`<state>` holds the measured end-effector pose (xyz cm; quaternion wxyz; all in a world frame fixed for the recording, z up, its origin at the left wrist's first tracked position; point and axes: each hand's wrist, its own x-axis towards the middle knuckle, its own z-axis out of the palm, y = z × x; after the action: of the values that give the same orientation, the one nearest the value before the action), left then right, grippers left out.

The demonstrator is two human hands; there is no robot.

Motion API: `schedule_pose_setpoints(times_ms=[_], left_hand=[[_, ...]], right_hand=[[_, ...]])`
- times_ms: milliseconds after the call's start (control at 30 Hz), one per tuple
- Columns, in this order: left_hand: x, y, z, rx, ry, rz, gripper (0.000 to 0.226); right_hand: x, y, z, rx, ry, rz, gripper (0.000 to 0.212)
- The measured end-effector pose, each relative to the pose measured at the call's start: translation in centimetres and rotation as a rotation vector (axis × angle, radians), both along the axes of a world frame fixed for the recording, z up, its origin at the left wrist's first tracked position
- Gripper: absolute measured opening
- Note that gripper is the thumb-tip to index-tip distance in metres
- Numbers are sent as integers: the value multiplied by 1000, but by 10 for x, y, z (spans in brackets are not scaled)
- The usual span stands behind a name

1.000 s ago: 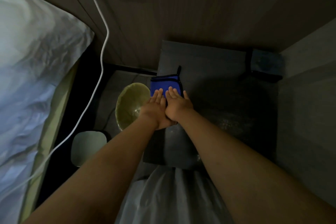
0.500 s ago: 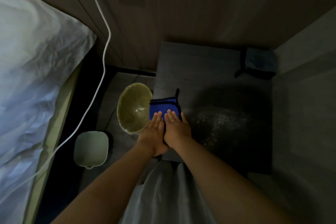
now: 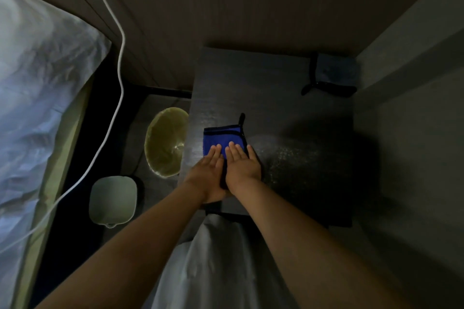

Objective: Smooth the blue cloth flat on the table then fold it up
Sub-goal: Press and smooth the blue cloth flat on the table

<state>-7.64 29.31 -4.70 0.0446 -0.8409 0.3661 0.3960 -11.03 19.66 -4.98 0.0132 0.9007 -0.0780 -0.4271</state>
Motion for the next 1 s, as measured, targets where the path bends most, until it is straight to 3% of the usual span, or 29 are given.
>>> schedule_pose_setpoints(times_ms=[500,1000], left_hand=[[-42,-87,-2,68,-9,-140,109],[-83,-165,-2,28,26,-213,110]], right_hand=[[-51,-81,0,-27,11,-61,82],[-102,-152,-1,-50,-22,-201,69]])
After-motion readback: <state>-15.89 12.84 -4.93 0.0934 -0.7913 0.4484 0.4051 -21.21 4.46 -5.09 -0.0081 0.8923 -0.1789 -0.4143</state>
